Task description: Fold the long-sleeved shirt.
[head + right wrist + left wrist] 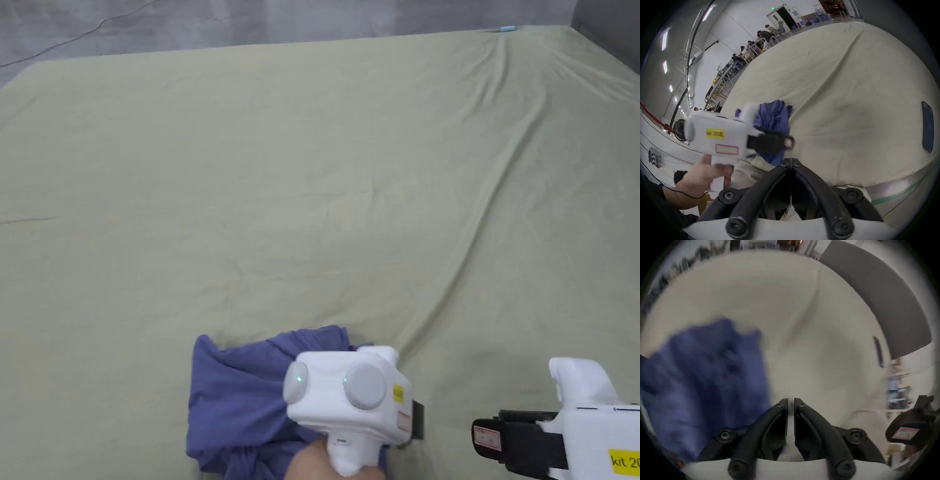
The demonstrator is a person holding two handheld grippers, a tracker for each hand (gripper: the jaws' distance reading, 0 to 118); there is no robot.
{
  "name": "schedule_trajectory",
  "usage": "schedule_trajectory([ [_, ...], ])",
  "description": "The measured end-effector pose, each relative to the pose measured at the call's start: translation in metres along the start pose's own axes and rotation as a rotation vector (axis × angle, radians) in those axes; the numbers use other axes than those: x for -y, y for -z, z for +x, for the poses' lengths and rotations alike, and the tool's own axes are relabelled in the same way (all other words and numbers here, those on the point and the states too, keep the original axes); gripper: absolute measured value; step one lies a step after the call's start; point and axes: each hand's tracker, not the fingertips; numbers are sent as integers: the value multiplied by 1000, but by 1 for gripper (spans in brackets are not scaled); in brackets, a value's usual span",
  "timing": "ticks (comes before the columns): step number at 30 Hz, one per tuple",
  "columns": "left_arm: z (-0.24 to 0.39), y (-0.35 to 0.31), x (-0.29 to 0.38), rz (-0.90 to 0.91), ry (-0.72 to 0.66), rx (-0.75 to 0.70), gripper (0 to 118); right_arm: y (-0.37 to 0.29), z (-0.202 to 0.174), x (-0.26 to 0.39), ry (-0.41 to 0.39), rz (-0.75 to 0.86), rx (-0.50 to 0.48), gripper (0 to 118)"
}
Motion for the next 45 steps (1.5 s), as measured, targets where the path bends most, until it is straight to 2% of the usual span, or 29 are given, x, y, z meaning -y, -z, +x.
schedule_trajectory([
  [2,16,-1,11,81,60,-120,1,-6,0,-2,-3,13,13,0],
  [3,19,-7,12,100,107,-110,1,-9,0,-3,-4,27,18,0],
  [4,17,-18,11,101,101,-14,1,-14,0,-4,-2,47,19,0],
  [6,11,-47,13,87,-10,217,1,-20,2,-8,5,78,9,0],
  [8,-2,-87,14,158,-12,298,1,-21,0,-16,7,98,3,0],
  [11,-39,-152,19,298,-2,273,1,-11,-13,-29,-20,110,-17,0],
  [15,-112,-217,32,436,-167,187,1,29,-40,-45,-75,58,-79,0],
  [17,-146,-237,44,479,-212,102,1,57,-52,-51,-59,7,-139,0],
  [19,-175,-244,53,487,-264,64,1,82,-65,-56,-53,-48,-161,0],
  [21,-190,-243,62,475,-339,52,1,104,-80,-61,-91,-78,-217,0],
  [24,-203,-237,72,467,-369,52,1,140,-88,-69,-33,-114,-274,0],
  [26,-201,-228,74,454,-388,68,1,168,-84,-69,-22,-154,-214,0],
  [29,-200,-219,71,439,-399,87,1,212,-60,-62,-117,-255,21,0],
  [30,-200,-217,70,436,-401,94,1,215,-50,-59,-103,-237,-30,0],
  [31,-199,-215,69,435,-399,96,1,210,-41,-60,-45,-203,-139,0],
  [33,-203,-214,65,434,-395,94,1,203,-33,-62,24,-228,-141,0],
  [36,-209,-209,59,428,-389,93,3,209,-23,-62,27,-226,-160,0],
  [37,-217,-207,55,426,-375,104,29,212,-19,-62,39,-226,-170,0],
  [39,-225,-201,51,431,-380,141,113,212,-13,-63,75,-230,-195,0],
  [42,-243,-184,53,366,-463,180,115,213,-10,-60,81,-226,-214,0],
  [43,-250,-180,48,400,-470,194,115,209,-13,-58,83,-223,-218,0],
  [45,-268,-165,44,316,-532,252,115,206,-16,-56,90,-219,-226,0],
])
